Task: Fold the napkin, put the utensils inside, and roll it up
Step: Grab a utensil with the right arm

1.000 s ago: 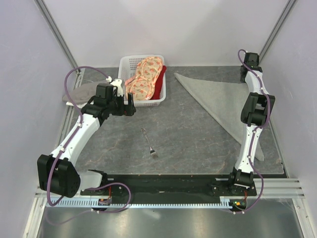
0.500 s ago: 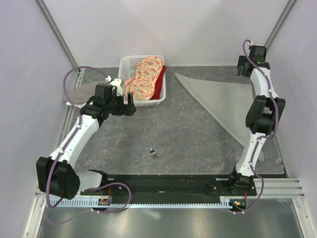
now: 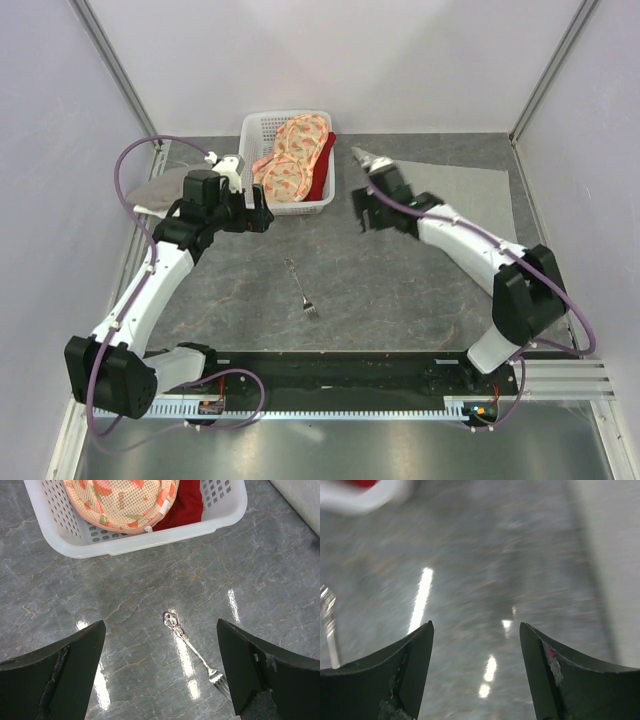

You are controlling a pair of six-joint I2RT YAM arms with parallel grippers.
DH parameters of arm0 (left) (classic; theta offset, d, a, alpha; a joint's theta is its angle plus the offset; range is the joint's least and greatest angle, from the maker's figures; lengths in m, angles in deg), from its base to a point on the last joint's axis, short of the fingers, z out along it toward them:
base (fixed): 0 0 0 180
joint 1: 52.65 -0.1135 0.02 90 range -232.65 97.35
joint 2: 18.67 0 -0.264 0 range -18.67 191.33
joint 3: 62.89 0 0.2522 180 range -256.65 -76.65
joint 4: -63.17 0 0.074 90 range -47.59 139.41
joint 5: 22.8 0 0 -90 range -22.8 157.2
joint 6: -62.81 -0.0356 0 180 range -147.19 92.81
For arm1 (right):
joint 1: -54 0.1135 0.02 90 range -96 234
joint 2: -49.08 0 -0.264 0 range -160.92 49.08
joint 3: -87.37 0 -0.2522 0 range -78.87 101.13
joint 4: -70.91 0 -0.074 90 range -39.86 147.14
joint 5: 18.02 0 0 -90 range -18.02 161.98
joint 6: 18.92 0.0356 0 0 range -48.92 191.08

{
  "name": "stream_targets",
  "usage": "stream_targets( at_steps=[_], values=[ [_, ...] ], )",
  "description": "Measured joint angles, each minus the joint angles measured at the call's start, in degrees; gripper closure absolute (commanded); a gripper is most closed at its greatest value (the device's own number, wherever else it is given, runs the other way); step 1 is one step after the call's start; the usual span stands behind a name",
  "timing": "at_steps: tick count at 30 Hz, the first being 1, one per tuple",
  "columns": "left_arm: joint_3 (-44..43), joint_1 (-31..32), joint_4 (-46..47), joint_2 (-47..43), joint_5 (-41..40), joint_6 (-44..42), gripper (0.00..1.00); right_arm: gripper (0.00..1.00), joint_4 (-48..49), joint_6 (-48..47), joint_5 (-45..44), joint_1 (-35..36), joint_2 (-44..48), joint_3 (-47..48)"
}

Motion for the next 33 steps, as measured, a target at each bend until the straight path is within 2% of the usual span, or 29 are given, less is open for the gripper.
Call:
stream_targets(
  at_steps=[6, 13, 17, 24, 33],
  values=[
    [0.39, 0.00, 0.35, -2.82, -1.88, 1.33, 0.00, 0.26, -0.02, 6.91, -2.08, 18.69, -1.03, -1.14],
    [0.44, 0.00, 0.76, -4.33, -3.06, 1.51, 0.00, 0.34, 0.02, 10.19, -4.83, 30.12, -15.41, 9.01],
    [0.52, -0.02, 0.70, -4.50, -3.58, 1.49, 0.00, 0.39, -1.05, 10.82, -4.94, 32.28, -21.09, 12.02],
    [0.76, -0.44, 0.61, -4.57, -4.48, 1.49, 0.00, 0.57, -2.75, 11.19, -5.35, 32.46, -24.06, 15.13],
    [0.83, -0.31, 0.72, -4.55, -3.28, 1.53, 0.00, 0.59, -5.33, 10.67, -4.90, 33.14, -25.66, 15.26]
  ],
)
